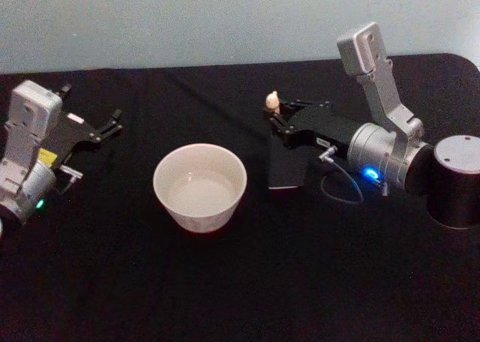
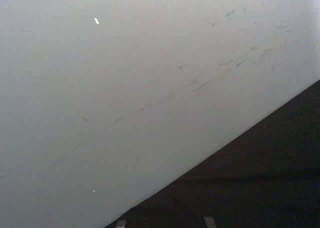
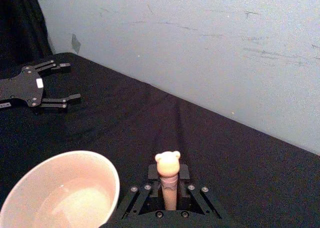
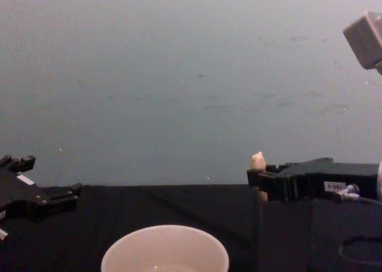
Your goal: Pick up the stirring spoon with one hand, stir inside the cup, then place it back in its original position.
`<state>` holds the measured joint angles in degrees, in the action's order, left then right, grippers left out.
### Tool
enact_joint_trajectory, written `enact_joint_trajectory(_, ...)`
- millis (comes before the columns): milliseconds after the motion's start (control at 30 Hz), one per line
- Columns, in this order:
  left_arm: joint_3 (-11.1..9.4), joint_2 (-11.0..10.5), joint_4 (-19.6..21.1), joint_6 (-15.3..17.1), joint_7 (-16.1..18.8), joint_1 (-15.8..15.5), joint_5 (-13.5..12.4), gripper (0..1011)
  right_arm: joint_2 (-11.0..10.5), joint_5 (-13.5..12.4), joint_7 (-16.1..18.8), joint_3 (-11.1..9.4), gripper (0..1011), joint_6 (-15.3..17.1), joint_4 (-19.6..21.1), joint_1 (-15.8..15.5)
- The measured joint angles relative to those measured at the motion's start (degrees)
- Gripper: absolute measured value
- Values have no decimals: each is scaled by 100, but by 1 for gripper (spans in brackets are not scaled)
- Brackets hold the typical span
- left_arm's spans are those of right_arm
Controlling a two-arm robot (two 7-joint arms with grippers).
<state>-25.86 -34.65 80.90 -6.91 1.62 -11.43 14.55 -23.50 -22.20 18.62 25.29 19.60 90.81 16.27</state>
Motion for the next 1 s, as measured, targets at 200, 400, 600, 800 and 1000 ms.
enact_joint_trajectory(200, 0, 0, 0, 0, 0, 0, 0, 1001, 0, -1, 0, 0, 195, 0, 0, 0)
enact_joint_trajectory(400, 0, 0, 0, 0, 0, 0, 0, 1001, 0, -1, 0, 0, 195, 0, 0, 0)
enact_joint_trajectory(600, 0, 0, 0, 0, 0, 0, 0, 1001, 0, 46, -5, -81, 195, -122, 39, -56)
enact_joint_trajectory(800, 0, 0, 0, 0, 0, 0, 0, 1001, -9, 134, -47, -203, 195, -309, 118, -101)
enact_joint_trajectory(1000, 0, 0, 0, 0, 0, 0, 0, 1001, -23, 113, -62, -386, 195, -377, 302, -178)
